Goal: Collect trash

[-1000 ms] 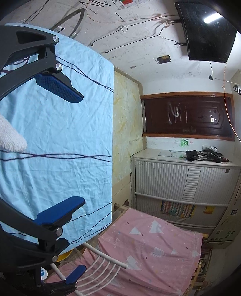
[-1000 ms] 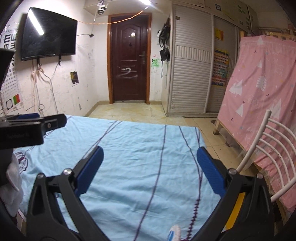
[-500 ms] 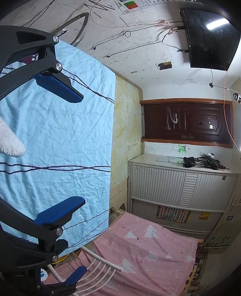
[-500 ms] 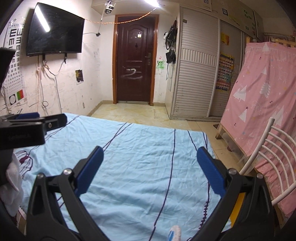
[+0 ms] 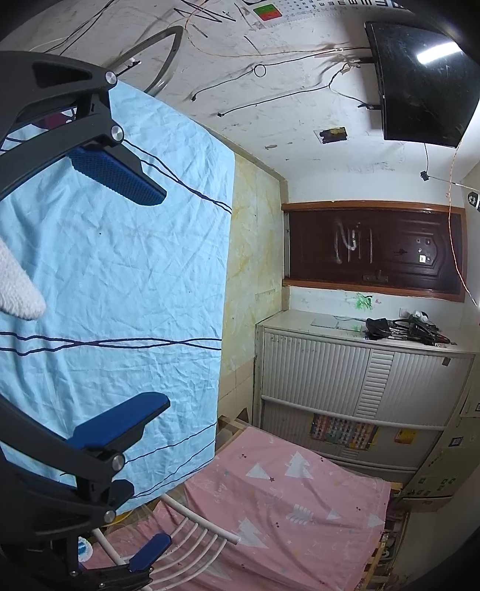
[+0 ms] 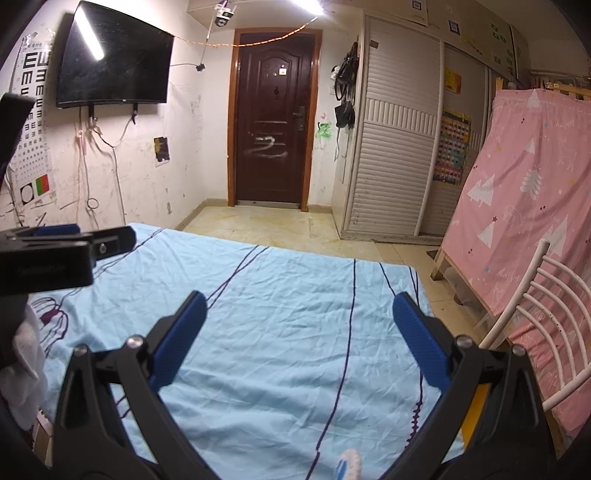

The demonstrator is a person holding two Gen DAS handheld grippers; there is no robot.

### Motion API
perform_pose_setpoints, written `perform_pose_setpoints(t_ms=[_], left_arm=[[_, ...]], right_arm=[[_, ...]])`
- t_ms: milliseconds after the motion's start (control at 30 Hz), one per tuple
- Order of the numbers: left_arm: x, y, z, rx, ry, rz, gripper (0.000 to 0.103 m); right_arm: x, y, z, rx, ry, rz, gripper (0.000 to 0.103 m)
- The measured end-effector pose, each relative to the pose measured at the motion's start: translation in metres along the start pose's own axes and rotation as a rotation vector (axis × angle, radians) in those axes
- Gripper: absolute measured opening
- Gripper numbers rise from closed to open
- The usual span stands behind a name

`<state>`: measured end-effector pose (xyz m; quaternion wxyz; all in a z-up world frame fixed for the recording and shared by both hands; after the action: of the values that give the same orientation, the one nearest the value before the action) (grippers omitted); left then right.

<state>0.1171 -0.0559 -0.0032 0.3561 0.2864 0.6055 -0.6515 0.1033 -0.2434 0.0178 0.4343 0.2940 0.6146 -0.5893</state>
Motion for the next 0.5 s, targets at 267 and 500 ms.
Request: perform_pose_setpoints(t_ms=[267,500], left_arm=[[0.0014,0.0016,-0.0001,-0.015,0.01,0.004,0.092],[0.0028,0.0032,0.0009,-0.017,0.016,0.006,0.092]], right_arm=[[0.0017,0.0011,-0.0017,-0.002,-0.004,-0.006,0.097],[0.0025,0.0033,-0.0029,-0.003,-0.007,-0.011,0.097]])
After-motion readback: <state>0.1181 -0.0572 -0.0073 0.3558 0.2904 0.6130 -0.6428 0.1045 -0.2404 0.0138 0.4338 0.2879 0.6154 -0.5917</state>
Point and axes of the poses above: each gripper's, at about its wrist camera, not at the fingertips, and y roughly the way its jaws point, z to its right, x to its underside, the point moved 6 cm from there along y, roughly the way its jaws point, and after that the axes turned 2 degrees about x, right-handed, at the moved point
